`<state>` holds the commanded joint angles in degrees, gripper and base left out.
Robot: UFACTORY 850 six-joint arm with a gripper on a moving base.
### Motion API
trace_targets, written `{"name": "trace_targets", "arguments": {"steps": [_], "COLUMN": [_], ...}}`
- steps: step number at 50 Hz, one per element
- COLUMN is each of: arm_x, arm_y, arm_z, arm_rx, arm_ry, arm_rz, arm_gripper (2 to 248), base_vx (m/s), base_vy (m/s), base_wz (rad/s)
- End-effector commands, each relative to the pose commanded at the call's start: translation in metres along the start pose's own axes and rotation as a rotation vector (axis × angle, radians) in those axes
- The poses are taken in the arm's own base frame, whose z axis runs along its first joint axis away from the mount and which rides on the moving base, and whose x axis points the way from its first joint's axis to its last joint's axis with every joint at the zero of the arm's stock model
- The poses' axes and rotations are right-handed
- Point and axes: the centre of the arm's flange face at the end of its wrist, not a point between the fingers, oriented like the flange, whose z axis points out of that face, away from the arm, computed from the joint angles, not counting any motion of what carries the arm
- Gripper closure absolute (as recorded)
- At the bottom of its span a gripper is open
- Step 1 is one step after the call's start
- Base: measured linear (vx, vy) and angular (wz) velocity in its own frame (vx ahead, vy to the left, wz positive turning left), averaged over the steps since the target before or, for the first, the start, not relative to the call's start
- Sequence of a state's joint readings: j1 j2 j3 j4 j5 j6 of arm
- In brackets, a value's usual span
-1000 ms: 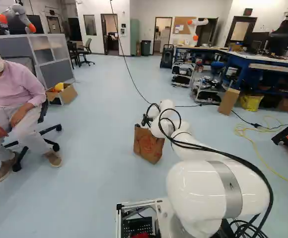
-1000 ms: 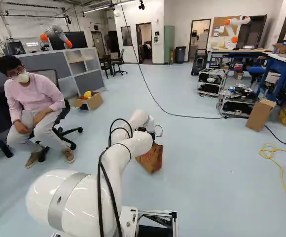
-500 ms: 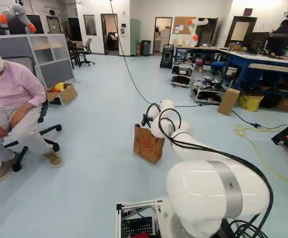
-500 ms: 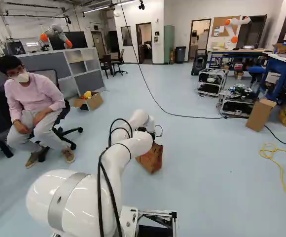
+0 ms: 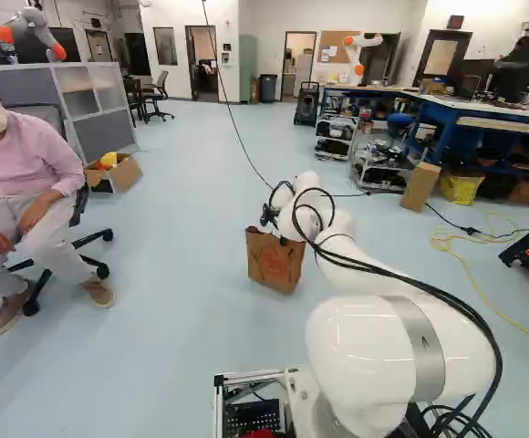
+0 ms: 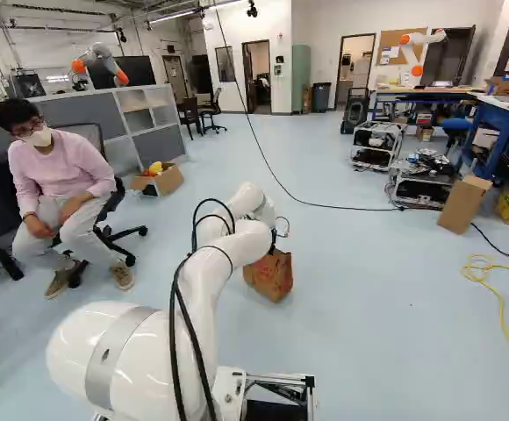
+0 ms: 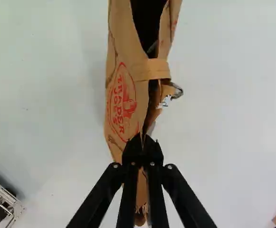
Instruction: Pick up the grocery bag from the ground
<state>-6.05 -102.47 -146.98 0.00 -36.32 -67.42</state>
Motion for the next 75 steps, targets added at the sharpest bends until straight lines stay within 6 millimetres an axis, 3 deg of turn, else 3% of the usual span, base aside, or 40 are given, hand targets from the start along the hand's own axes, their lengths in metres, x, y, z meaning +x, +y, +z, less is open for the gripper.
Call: {"name": "trace_targets", "arguments": {"steps": [17,43,75], "arm_x": [0.003,-0.004,-0.050], "arm_y": [0.008,0.002,-0.014], "arm_z": [-0.047,-0.122,-0.219], "arm_rx": [0.036,0.098,0.131], "arm_ry": [-0.015,-0.041,-0.059], "arm_rz": [0.001,0.006,0.056], "arm_gripper": [225,225,225], "base_vx": [0.000,0.000,0.000], "base_vy": [0.000,0.000,0.000], "base_wz": [0.000,0.000,0.000]}}
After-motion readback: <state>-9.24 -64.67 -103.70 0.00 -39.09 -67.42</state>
